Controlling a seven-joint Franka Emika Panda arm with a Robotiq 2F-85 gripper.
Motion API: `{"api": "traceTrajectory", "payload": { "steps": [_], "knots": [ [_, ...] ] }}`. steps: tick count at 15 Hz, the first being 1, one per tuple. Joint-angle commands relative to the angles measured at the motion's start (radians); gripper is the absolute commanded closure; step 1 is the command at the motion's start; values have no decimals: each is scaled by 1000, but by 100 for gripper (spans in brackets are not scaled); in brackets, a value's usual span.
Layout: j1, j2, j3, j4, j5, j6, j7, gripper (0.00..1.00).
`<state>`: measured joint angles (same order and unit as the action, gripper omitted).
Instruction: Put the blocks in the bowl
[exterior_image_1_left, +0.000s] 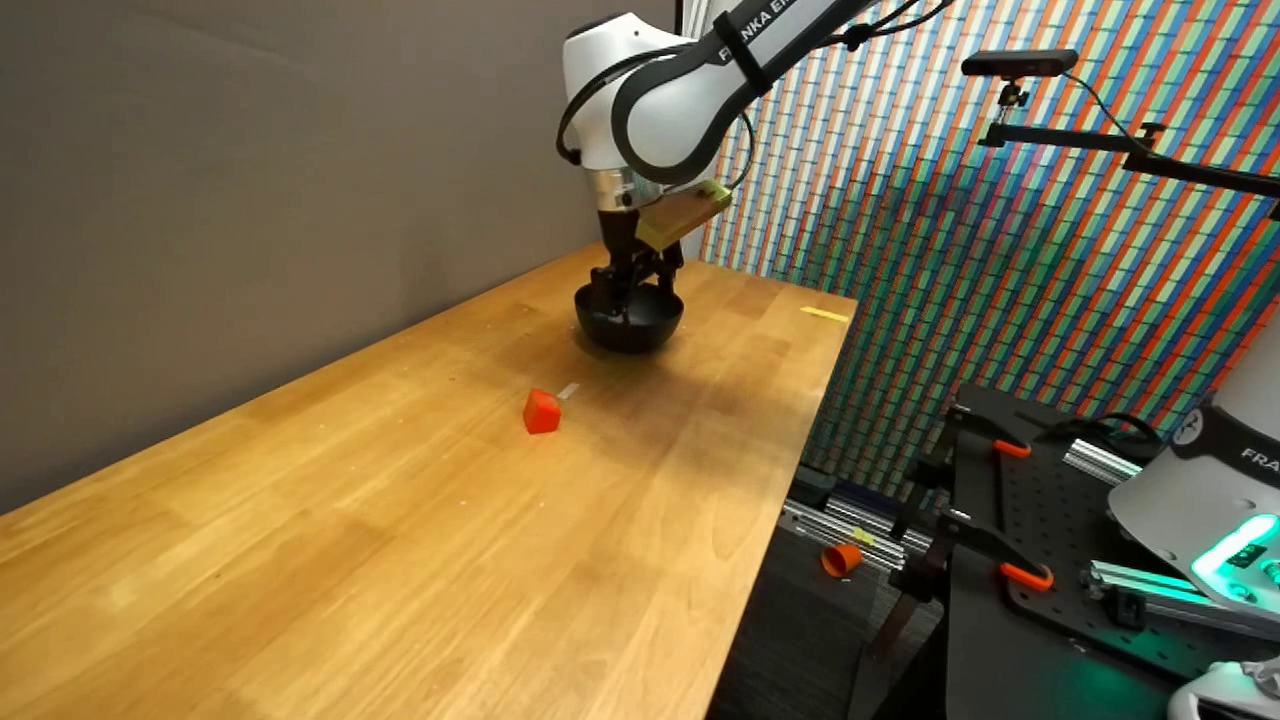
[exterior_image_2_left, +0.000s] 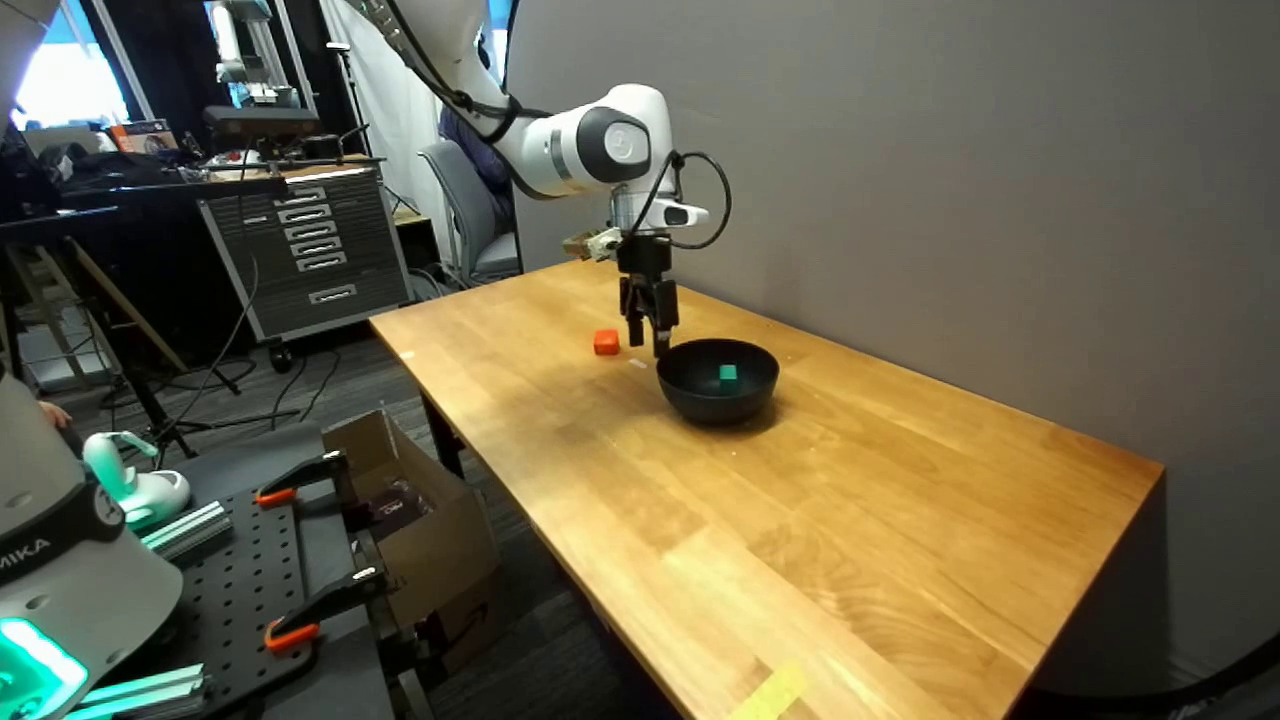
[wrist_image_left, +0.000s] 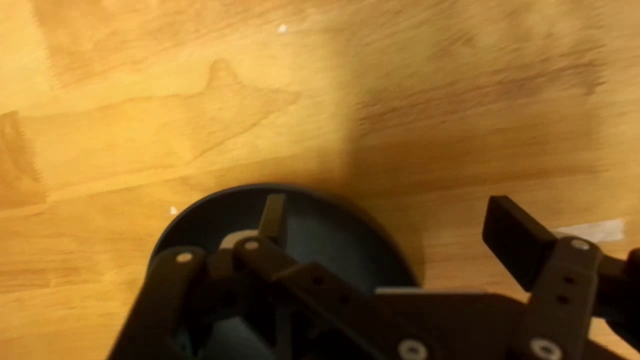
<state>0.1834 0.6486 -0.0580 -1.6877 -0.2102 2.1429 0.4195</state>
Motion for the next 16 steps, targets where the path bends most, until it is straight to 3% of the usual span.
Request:
{"api": "traceTrajectory", "payload": {
  "steps": [1,11,16],
  "knots": [
    [12,50,43,115,77,-129,-7,0],
    [11,212,127,288,321,-176,-9,0],
    [25,274,142,376,365,-154,-11,0]
  ]
}}
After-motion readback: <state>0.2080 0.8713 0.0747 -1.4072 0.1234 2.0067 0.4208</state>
